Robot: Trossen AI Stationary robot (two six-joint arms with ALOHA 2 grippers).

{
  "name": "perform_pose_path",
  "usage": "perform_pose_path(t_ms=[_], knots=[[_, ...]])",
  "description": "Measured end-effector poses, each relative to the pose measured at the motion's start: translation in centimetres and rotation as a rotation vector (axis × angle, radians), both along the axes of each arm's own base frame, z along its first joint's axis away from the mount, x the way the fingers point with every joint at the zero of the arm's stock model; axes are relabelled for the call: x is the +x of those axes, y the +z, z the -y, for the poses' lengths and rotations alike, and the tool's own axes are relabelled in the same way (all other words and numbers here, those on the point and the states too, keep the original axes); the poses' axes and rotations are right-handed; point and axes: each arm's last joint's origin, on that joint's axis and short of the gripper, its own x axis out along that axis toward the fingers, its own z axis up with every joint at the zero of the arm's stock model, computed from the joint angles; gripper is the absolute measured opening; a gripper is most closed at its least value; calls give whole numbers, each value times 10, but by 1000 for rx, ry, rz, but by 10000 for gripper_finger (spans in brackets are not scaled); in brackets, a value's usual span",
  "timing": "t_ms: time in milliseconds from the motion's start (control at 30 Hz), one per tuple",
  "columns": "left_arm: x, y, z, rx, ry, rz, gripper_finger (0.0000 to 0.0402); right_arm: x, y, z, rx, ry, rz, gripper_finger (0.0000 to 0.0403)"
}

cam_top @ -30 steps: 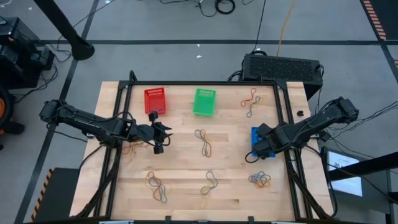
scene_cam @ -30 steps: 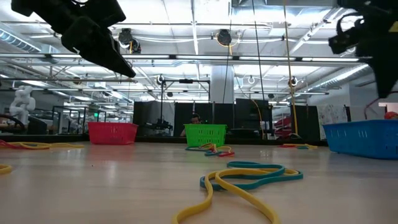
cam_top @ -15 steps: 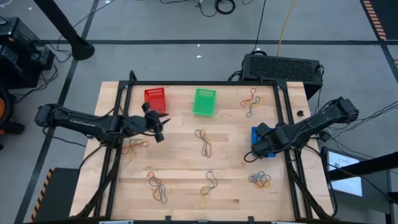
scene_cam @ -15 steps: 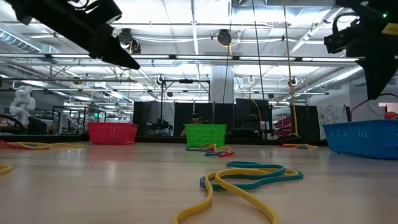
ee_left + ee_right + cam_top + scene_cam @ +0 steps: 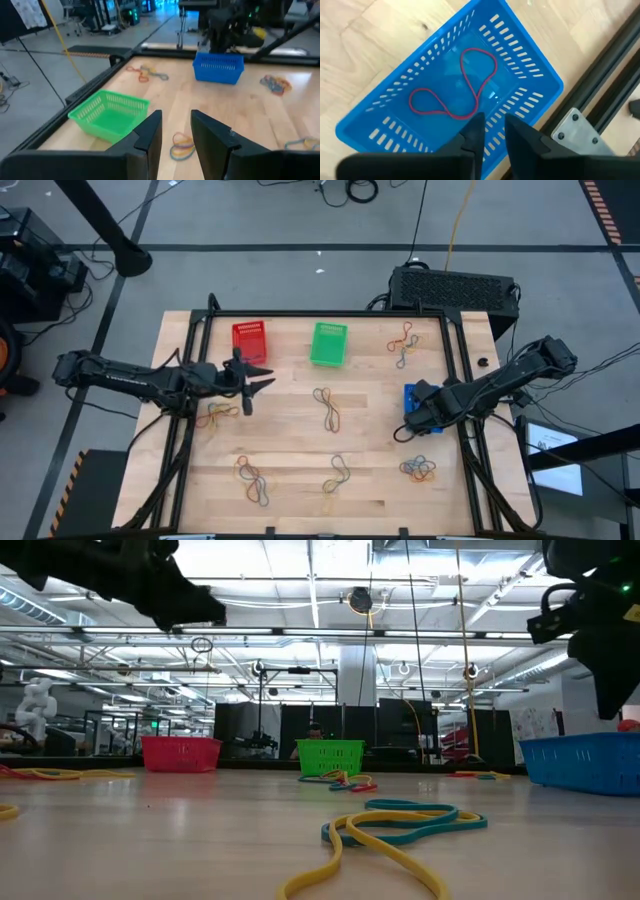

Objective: Sort rubber bands into baskets
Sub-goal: Put the red rubber band into the blue bin

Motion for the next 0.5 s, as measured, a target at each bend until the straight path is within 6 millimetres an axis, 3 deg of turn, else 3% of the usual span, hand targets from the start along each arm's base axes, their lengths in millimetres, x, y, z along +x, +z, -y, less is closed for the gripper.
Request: perform_pose_path(t_ms=[233,500], knots=[[6,-8,0,-29,8,-45,111,8,13,-2,96,95,-9,95],[9,-12,1,-43,12,-62,111,34,46,-2,9,171,238,82]])
